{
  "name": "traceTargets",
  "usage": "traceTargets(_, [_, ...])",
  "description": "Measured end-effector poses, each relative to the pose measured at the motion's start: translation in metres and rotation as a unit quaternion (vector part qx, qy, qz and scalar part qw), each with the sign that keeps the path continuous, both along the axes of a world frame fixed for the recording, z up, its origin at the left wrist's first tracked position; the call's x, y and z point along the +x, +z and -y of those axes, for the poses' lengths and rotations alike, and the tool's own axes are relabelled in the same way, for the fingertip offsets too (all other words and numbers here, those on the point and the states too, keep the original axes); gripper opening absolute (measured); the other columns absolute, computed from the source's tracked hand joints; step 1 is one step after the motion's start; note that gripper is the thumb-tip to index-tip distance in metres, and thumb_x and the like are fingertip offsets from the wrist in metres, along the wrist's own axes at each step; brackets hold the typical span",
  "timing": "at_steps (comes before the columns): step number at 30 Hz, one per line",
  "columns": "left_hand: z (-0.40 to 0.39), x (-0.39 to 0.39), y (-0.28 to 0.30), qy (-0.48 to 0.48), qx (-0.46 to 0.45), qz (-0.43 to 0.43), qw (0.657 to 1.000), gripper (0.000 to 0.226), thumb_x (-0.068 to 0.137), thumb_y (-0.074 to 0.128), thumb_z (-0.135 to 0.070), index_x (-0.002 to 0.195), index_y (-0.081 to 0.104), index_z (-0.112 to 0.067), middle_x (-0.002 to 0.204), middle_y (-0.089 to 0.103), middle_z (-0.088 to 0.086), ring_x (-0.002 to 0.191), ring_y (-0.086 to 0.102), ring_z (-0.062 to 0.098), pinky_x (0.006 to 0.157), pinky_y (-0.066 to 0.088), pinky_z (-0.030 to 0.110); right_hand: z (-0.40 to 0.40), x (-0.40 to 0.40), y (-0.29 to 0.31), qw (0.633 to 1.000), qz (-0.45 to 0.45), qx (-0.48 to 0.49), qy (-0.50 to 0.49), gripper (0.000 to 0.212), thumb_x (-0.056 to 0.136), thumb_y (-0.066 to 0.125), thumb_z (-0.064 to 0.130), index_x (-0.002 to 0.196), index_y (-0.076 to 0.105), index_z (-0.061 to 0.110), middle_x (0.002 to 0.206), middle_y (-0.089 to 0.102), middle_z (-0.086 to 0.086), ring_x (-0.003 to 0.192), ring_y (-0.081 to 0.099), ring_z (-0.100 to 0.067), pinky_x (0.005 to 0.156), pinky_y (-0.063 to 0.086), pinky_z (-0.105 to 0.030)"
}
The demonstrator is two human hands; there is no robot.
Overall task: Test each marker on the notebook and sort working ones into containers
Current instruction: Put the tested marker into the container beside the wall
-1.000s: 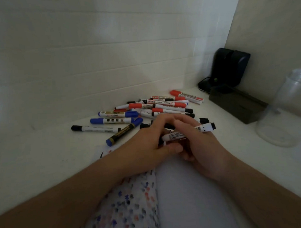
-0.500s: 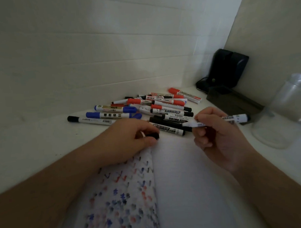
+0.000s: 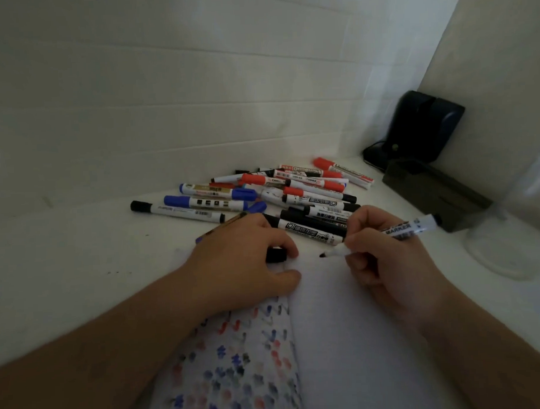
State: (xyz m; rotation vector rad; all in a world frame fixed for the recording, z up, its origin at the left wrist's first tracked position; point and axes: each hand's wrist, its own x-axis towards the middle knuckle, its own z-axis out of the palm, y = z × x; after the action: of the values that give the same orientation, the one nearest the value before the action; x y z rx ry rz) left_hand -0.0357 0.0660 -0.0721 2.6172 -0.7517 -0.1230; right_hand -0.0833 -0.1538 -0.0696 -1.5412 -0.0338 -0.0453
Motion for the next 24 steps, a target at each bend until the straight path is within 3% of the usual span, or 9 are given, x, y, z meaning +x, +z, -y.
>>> traceTargets(4, [0.006,-0.001,0.000,0.006,-0.005,0.001,1.000,0.043,0.078,0.070,-0.069,0.119,0.066,-0.057,0.098,0.041,-0.026,0.086,0.043,-0.006,0.077,0.042,0.022,-0.010,0.004,0.011,1.000,0.027,-0.002,-0.007,0.015,0.071,0.062,0.007,0.064,0.052,0.014,0.056,0.044,-0.005,0.045,0.035,-0.012,0.040,0.030,-0.020])
traceTargets(8, [0.007,0.003,0.004,0.006,-0.001,-0.006,1.000,0.045,0.074,0.075,-0.068,0.116,0.070,-0.053,0.087,0.058,-0.027,0.079,0.051,-0.007,0.064,0.037,0.012,-0.024,0.012,0.005,0.990,0.024,-0.134,-0.028,0.036,0.083,0.070,0.001,0.059,0.056,0.023,0.053,0.054,0.001,0.044,0.048,-0.011,0.042,0.038,-0.022])
traceTargets(11, [0.004,0.008,0.008,0.018,-0.009,-0.043,0.999,0.050,0.069,0.077,-0.069,0.116,0.071,-0.051,0.090,0.064,-0.029,0.081,0.057,-0.009,0.070,0.044,0.010,-0.025,0.013,0.001,0.980,0.014,-0.195,-0.047,0.032,0.088,0.069,-0.002,0.065,0.055,0.016,0.053,0.060,0.000,0.045,0.054,-0.011,0.044,0.043,-0.022])
traceTargets(16, [0.005,0.009,0.005,0.035,0.000,-0.039,0.999,0.056,0.066,0.078,-0.071,0.117,0.070,-0.049,0.083,0.053,-0.032,0.083,0.053,-0.010,0.074,0.044,0.014,-0.026,0.013,0.000,0.978,-0.012,-0.196,-0.067,0.026,0.088,0.068,-0.002,0.070,0.053,0.008,0.055,0.064,-0.007,0.044,0.058,-0.016,0.044,0.046,-0.024])
traceTargets(21, [0.009,0.008,0.002,0.034,0.007,-0.017,0.999,0.054,0.066,0.078,-0.070,0.114,0.071,-0.047,0.084,0.046,-0.032,0.080,0.049,-0.009,0.066,0.035,0.011,-0.027,0.015,0.002,0.983,-0.026,-0.172,-0.062,0.030,0.089,0.069,-0.002,0.067,0.052,0.009,0.058,0.066,-0.011,0.047,0.062,-0.020,0.044,0.048,-0.025])
traceTargets(24, [0.008,0.008,0.002,0.035,0.001,-0.024,0.999,0.051,0.064,0.079,-0.071,0.109,0.070,-0.048,0.087,0.052,-0.031,0.082,0.052,-0.010,0.072,0.045,0.015,-0.028,0.014,0.001,0.981,-0.023,-0.189,-0.049,0.030,0.089,0.072,0.002,0.067,0.055,0.012,0.059,0.069,-0.011,0.049,0.066,-0.020,0.048,0.051,-0.027])
